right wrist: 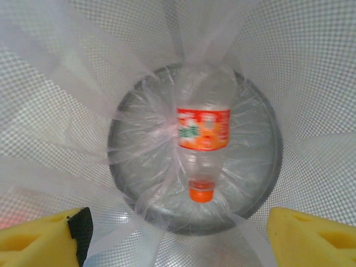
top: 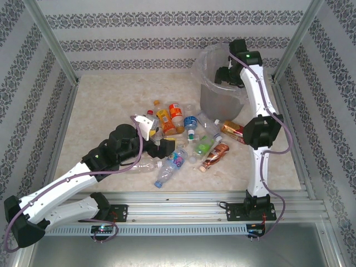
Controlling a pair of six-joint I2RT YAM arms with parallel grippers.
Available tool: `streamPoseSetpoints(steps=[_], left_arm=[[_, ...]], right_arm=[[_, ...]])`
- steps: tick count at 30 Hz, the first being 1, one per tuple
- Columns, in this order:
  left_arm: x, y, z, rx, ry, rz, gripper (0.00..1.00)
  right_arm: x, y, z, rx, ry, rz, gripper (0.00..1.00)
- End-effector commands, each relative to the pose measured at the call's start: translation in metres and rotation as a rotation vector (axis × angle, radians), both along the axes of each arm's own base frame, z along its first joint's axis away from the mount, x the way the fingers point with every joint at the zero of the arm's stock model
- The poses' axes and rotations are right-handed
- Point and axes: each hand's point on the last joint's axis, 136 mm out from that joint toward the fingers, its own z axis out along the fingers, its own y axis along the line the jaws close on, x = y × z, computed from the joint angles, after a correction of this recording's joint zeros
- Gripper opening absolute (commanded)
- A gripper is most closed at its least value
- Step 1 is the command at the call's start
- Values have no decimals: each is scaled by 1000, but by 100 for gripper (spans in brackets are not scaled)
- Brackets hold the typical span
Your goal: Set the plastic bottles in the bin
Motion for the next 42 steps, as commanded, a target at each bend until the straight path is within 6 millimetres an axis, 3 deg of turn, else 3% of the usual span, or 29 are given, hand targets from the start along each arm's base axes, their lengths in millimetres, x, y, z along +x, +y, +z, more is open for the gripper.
streamPoseSetpoints(steps=[1, 7, 12, 16, 19, 20, 25, 30, 36, 42], left_arm=[[1, 20, 8, 22, 35, 113, 100], [3, 43, 5, 78, 64, 217, 100], [0, 56, -6, 156, 103, 251, 100], [-1, 63, -19, 235, 142, 265, 100], [2, 71, -30, 301, 189, 301, 100], [3, 71, -35, 310, 212, 301, 100], [9, 77, -63, 325, 355, 312, 100], [8, 86, -81, 379, 422, 326, 100], [15, 108, -100, 375, 560, 393, 100], [32, 133, -110, 361, 643, 455, 100]], right_arm=[[-12, 2, 62, 39, -135, 15, 83], [-33, 5, 111, 50, -260, 44, 83], [-68, 11, 147, 44, -352, 73, 87], [-105, 16, 164, 62, -413, 101, 89], [-135, 20, 163, 97, -452, 109, 93], [-146, 23, 154, 114, -448, 117, 98], [-202, 38, 125, 210, -433, 165, 98], [-245, 50, 99, 313, -452, 207, 98], [-275, 46, 70, 391, -421, 160, 98], [-286, 55, 48, 509, -400, 173, 98]])
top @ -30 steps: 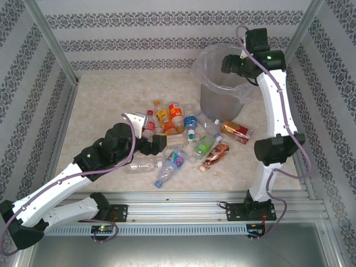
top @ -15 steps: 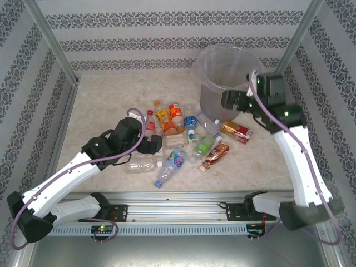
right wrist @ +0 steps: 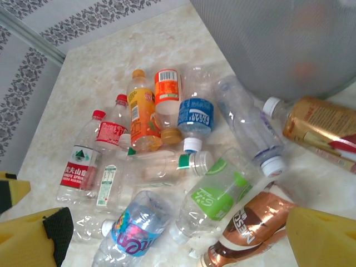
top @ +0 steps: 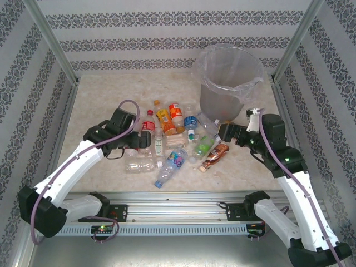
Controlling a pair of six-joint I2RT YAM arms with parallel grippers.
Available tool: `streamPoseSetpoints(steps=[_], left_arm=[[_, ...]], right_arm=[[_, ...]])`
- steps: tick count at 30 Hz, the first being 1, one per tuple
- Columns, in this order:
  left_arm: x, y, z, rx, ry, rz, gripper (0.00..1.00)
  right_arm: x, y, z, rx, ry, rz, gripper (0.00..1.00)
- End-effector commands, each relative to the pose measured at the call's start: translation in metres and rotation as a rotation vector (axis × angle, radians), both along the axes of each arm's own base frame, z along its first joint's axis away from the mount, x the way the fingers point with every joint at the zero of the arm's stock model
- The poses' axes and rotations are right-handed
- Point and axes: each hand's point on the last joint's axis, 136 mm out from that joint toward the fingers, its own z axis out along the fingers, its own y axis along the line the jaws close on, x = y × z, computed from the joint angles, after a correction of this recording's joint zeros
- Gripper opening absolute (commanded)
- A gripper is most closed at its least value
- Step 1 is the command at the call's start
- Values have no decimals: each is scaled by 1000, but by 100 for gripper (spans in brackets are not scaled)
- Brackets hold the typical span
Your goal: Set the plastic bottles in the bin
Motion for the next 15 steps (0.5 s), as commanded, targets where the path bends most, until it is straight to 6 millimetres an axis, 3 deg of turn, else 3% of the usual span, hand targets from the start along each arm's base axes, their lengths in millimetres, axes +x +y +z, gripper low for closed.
streamPoseSetpoints(steps=[1, 10, 15], left_arm=[[0, 9, -4, -6, 70, 16, 100], [18, 43, -38, 51, 195, 65, 98], [27, 44, -58, 33, 275, 23, 90]], right_arm=[[-2, 10, -1, 104, -4, 24, 98], [-14, 17, -17, 131, 20, 67, 98], [-17, 22, -16, 162, 15, 87, 98]])
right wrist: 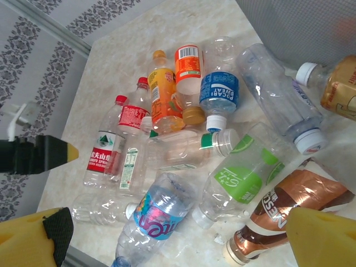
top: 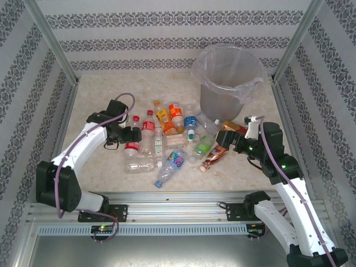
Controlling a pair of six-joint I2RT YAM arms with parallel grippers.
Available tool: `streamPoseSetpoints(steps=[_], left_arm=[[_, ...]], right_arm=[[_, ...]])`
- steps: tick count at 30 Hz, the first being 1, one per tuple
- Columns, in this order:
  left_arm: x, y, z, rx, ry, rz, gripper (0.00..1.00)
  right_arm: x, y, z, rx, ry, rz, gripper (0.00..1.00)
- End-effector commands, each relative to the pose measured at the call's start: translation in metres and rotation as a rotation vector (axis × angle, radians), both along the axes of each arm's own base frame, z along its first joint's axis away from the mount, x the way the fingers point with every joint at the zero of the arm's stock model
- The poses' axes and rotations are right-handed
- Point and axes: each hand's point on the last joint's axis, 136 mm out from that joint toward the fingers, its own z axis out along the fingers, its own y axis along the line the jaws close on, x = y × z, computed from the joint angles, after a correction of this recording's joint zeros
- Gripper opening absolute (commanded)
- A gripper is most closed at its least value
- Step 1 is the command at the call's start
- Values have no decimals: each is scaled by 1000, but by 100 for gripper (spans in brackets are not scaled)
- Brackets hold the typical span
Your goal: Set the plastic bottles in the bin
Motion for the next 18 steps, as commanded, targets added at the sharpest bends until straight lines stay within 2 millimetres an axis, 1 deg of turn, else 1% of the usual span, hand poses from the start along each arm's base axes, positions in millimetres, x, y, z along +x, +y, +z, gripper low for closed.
streamPoseSetpoints(steps=[1, 8, 12, 18], left_arm=[[1, -4, -6, -23, 53, -77, 89], [9, -3, -27, -17, 99, -86, 85], [12, 4, -40, 11, 127, -71, 83], [14, 5, -52, 14, 147, -65, 77]], right_arm=[[-3, 8, 4, 49, -19, 28, 98], [-9, 7, 0, 74, -27, 13, 98], [-11, 7, -2, 69, -24, 17, 98], [-11, 6, -4, 66, -20, 14, 98]])
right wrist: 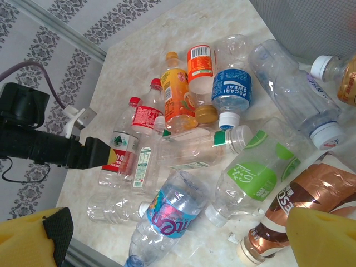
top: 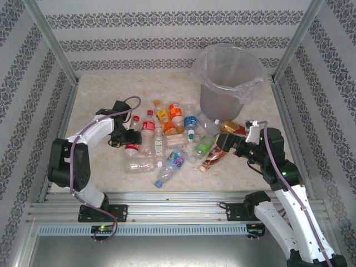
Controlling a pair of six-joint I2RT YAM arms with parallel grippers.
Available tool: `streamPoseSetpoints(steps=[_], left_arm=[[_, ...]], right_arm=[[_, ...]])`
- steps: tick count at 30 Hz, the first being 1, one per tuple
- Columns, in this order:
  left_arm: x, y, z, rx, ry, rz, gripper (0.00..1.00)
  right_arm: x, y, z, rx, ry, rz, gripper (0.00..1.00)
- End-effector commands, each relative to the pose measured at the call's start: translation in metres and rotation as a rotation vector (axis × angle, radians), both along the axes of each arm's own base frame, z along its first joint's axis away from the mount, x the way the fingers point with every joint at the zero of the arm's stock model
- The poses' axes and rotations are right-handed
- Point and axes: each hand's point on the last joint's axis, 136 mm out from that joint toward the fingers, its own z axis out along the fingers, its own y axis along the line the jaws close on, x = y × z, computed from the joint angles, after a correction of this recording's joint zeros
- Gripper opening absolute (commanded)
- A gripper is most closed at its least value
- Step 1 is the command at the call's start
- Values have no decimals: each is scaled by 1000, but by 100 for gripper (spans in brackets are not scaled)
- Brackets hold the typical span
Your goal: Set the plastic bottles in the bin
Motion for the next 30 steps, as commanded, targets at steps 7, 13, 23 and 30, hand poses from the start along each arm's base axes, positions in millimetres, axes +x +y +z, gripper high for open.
streamPoseSetpoints(steps=[7, 13, 23, 30], left_arm=[[9, 2, -10, -2, -4, -7, 74], [9, 0, -20, -13, 4, 11, 74], [10, -1, -25, -18, 12, 12, 65], [8, 0, -28, -14, 25, 12, 73]], right_arm=[[-1, 4, -8, 11, 12, 14, 98], [0, 2, -7, 6, 11, 5, 98], [0, 3, -6, 4, 18, 8, 98], [0, 3, -10, 10, 30, 5, 98]])
